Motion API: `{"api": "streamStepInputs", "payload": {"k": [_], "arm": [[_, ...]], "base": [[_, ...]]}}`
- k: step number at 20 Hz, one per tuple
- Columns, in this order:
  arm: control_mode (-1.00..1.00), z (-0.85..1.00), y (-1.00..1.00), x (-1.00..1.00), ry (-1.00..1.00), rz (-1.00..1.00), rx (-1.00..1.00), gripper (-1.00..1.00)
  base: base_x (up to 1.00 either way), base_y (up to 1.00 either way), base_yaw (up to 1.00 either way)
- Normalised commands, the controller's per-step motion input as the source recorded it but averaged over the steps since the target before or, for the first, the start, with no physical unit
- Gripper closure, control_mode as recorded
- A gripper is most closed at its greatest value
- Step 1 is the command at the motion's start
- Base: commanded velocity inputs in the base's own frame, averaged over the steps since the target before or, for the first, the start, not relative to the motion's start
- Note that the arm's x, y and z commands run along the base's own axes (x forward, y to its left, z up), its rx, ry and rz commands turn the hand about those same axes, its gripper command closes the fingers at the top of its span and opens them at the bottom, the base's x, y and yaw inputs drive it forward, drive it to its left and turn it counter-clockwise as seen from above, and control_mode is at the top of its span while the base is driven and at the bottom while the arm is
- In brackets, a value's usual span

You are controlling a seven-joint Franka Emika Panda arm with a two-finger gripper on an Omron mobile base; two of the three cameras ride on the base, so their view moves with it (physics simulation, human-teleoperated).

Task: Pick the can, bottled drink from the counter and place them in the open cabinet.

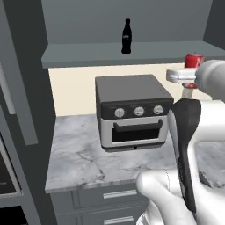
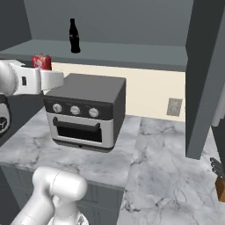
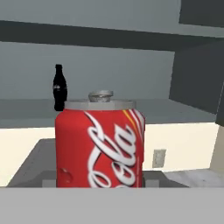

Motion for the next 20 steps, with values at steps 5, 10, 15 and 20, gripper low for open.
{"api": "streamStepInputs", "payload": {"k": [5,10,15,20], "arm": [[-1.00,0.37,-0.03,0.08,-0.10,-0.31,0.08,1.00],[-1.00,0.37,-0.46,0.40,0.04,-0.13,0.00,1.00],[-1.00,0.00,-0.45,0.62,0.06,-0.01,0.00,1.00],[-1.00,-0.15,-0.24,0.79,0.02,0.00,-0.02,1.00]], "base": [[0.00,0.00,0.00],[0.00,0.00,0.00],[0.00,0.00,0.00],[0.00,0.00,0.00]]}}
